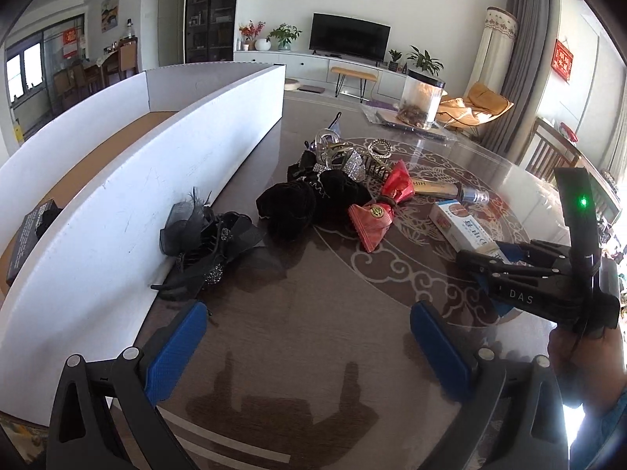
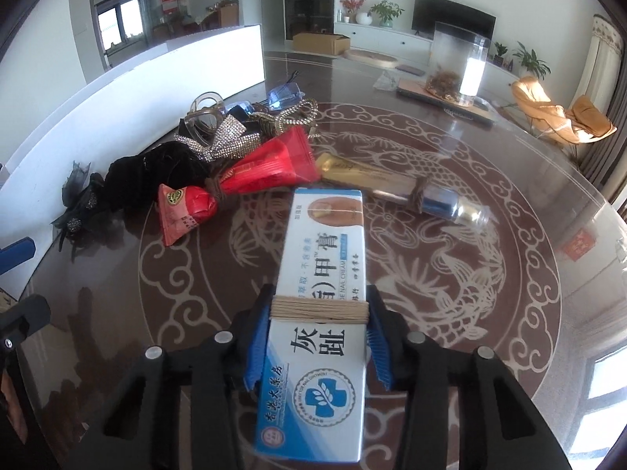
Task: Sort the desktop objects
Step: 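Grasp the red candy bag with the left gripper while the right holds the ointment box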
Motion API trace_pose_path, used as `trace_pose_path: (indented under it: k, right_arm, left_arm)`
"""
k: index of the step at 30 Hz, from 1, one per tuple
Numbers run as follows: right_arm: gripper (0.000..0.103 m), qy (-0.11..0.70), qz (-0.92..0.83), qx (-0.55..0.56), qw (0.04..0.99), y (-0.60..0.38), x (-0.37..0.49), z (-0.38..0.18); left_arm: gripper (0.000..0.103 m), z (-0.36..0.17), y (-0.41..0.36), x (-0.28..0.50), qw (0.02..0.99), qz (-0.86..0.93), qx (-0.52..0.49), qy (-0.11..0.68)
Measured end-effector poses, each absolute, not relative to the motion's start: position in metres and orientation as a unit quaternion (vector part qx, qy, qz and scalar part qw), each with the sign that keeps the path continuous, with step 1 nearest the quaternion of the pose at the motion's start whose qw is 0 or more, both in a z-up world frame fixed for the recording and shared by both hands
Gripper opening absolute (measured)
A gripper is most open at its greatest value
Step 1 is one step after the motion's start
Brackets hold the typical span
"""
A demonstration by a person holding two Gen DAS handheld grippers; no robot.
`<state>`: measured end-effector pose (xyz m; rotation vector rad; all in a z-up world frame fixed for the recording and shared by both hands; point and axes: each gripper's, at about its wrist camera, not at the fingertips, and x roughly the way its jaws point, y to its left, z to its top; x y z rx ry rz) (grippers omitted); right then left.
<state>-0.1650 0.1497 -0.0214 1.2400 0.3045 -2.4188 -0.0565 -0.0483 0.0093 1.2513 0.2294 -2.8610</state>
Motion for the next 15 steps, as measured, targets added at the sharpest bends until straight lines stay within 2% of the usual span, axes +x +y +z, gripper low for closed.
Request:
trace_pose_path:
  k: [4,9,15]
  right_arm:
    - [0.045,0.092,-0.87,0.451,0.179,0.193,-0.13,-0.021]
    - [0.046,0.055,-0.883,0.436,0.162,0.231,-0.094,-0.022]
    - [0.046,0.027,-0.89,0.429,0.154,0.241,-0.083,-0.021]
  left_arm:
    - [0.103,0.014,-0.026,-0.095,-0.034,-0.899,0.433,0.047]
    - [0.103,0.006,0.019,-0.167,-0.058,-0.884,0.463,-0.023]
    - [0.103,-0.012,0.057,-0.22,-0.065,-0.868,0.483,-0.098]
